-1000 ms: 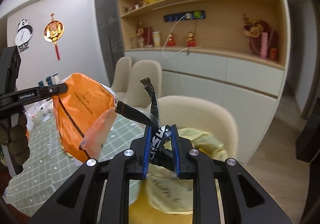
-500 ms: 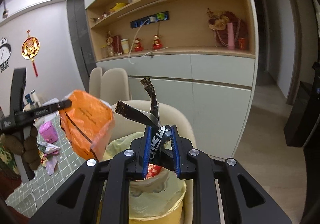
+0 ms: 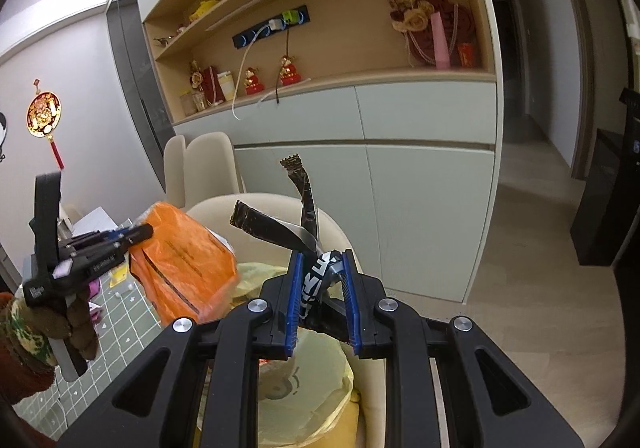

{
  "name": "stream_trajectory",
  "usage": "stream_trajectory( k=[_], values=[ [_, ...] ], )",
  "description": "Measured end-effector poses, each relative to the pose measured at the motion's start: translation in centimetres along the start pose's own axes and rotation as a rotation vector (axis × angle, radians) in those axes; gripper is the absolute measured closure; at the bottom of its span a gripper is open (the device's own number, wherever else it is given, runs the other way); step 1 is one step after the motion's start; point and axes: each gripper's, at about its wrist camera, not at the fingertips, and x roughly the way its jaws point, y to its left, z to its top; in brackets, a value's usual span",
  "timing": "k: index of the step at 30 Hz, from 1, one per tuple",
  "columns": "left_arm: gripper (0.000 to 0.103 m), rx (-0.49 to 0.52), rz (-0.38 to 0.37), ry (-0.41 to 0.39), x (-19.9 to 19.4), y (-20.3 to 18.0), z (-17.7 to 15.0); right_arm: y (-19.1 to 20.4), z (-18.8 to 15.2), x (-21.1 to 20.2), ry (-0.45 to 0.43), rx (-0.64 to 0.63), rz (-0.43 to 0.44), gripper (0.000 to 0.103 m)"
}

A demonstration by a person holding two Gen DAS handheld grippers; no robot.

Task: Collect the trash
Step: 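Carry the orange bag and black stick over to the yellow bag, then open the left gripper to drop the orange bag while the right gripper drops the black stick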

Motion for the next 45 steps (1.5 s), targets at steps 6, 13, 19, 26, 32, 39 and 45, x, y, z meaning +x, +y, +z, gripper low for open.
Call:
stream_trajectory(
  k=[6,13,19,26,32,39,45],
  values=[
    [0.091,0.029,-0.052,0.145,4.0,-2.5,-2.6,-0.8,-0.5,1.4,0.035,0.010,0.004,0.083],
    [0.091,0.000,-0.112,0.263,6.4,-3.3,-4.4,-1.6,-0.8,2.9,0.072,0.023,0.018,0.083],
    [0.079,-0.102,-0.147,0.261,5.8,-1.6,-4.1,-0.2,-0.9,4.5,0.100,0.000,0.064,0.083],
    [0.061,-0.163,-0.144,0.229,3.8,0.0,-3.7,2.5,-0.4,6.2,0.118,-0.046,0.132,0.083],
    [0.053,-0.315,-0.111,0.157,-0.1,3.5,-4.0,5.7,-0.4,9.0,0.171,-0.080,0.213,0.083],
    [0.052,-0.446,-0.065,0.144,-3.9,7.1,-6.7,9.4,-2.4,13.4,0.288,-0.124,0.256,0.083],
    [0.052,-0.470,-0.031,0.168,-6.5,8.2,-10.4,10.3,-3.9,15.5,0.339,-0.150,0.222,0.083]
  ],
)
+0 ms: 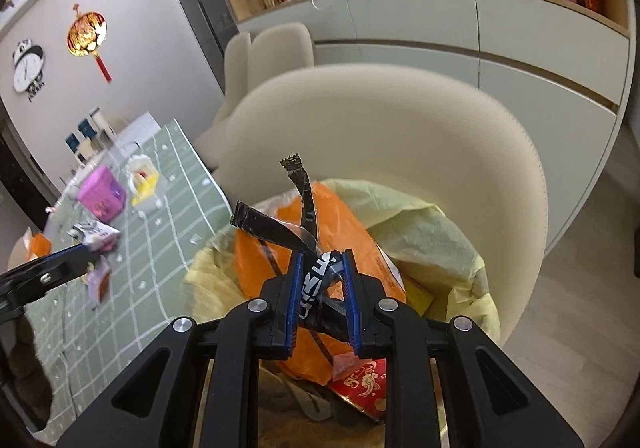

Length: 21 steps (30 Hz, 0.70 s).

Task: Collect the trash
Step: 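Open the left gripper to drop the orange bag while the right gripper drops the black stick, then move both open grippers back over the table toward the green packet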

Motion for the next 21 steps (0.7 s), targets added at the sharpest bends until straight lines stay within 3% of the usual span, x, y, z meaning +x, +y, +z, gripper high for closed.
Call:
stream_trajectory(
  k=[4,7,13,21],
  values=[
    [0.051,-0.043,0.014,0.011,-0.9,1.8,-1.1,-0.1,-0.4,0.3,0.014,0.021,-0.010,0.080],
    [0.051,-0.060,0.017,0.010,-1.6,2.5,-1.5,0.1,-0.7,-0.1,0.011,0.024,-0.013,0.066],
    [0.051,-0.058,0.009,-0.001,-3.4,3.9,-2.3,1.6,-1.9,-2.2,-0.008,0.011,-0.058,0.057],
    [0.051,-0.106,0.048,-0.053,-8.0,9.1,-2.9,5.7,-2.4,-6.0,-0.090,-0.002,-0.039,0.056]
  ],
)
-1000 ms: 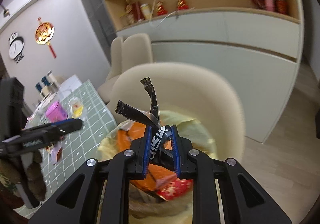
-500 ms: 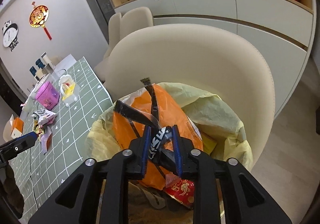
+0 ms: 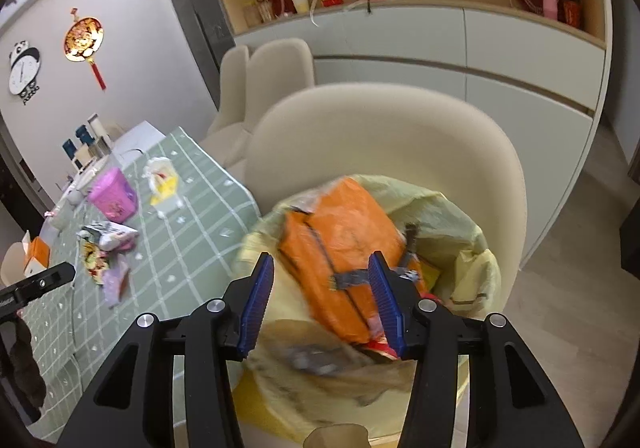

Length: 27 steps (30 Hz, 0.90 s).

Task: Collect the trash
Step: 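Move both open grippers back over the table toward the green packet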

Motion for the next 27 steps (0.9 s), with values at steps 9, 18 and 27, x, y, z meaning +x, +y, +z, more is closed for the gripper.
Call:
stream_trajectory(
  k=[9,18,27],
  values=[
    [0.050,-0.144,0.133,-0.045,-4.2,10.4,-0.6,8.4,-0.3,-1.1,-0.016,-0.083,0.084,0.051],
    [0.045,-0.295,0.175,-0.053,-6.3,19.6,-1.7,15.3,-0.6,0.5,0.037,-0.143,0.119,0.051],
    [0.042,-0.218,0.035,-0.046,-2.9,21.9,1.1,18.5,-2.5,1.9,0.067,-0.175,0.088,0.051]
  ],
)
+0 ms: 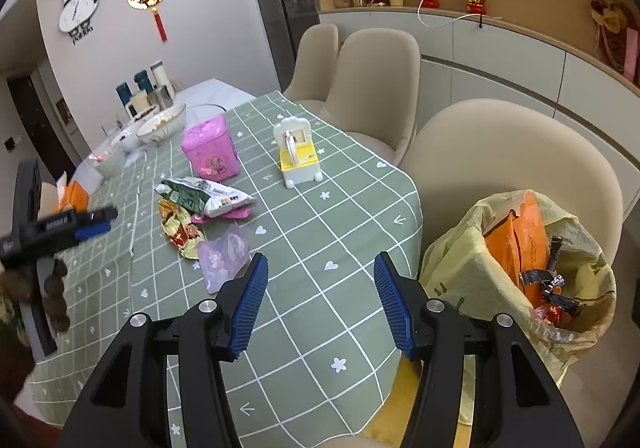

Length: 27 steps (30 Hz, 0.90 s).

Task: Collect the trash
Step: 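Move both open grippers back over the table toward the green packet, then grasp the green-and-white packet with the left gripper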

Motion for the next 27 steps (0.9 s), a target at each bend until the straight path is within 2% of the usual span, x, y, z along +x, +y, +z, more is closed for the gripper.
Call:
stream_trajectory(
  k=[3,5,9,11,13,16,19,23,27],
  values=[
    [0.042,0.099,0.020,-0.005,2.5,0.1,2.8,0.5,-0.2,0.3,0.000,0.003,-0.012,0.051],
    [0.042,0.117,0.034,0.010,4.4,1.0,4.7,1.0,-0.6,0.6,0.006,-0.015,-0.038,0.051],
    [0.042,0.019,0.014,0.113,9.5,3.3,7.3,1.1,-1.2,1.5,0.033,-0.019,-0.063,0.051],
    [0.042,-0.031,-0.009,0.150,11.3,3.9,7.4,1.0,-1.3,2.3,0.054,-0.016,-0.065,0.051],
    [0.042,-0.041,-0.024,0.167,12.2,3.7,7.2,0.9,-1.1,3.0,0.069,-0.015,-0.059,0.051],
    [0.057,-0.020,-0.088,0.203,12.0,2.4,6.1,1.2,-0.7,4.4,0.093,-0.020,-0.034,0.051],
    [0.066,0.030,-0.098,0.208,10.3,1.0,4.9,2.0,-0.1,5.7,0.111,-0.044,0.015,0.051],
    [0.070,0.093,-0.151,0.246,8.7,-1.3,3.0,3.7,0.5,7.4,0.142,-0.067,0.105,0.051],
    [0.073,0.144,-0.183,0.253,6.8,-3.5,0.9,5.0,0.5,7.4,0.131,-0.098,0.127,0.051]
  ],
)
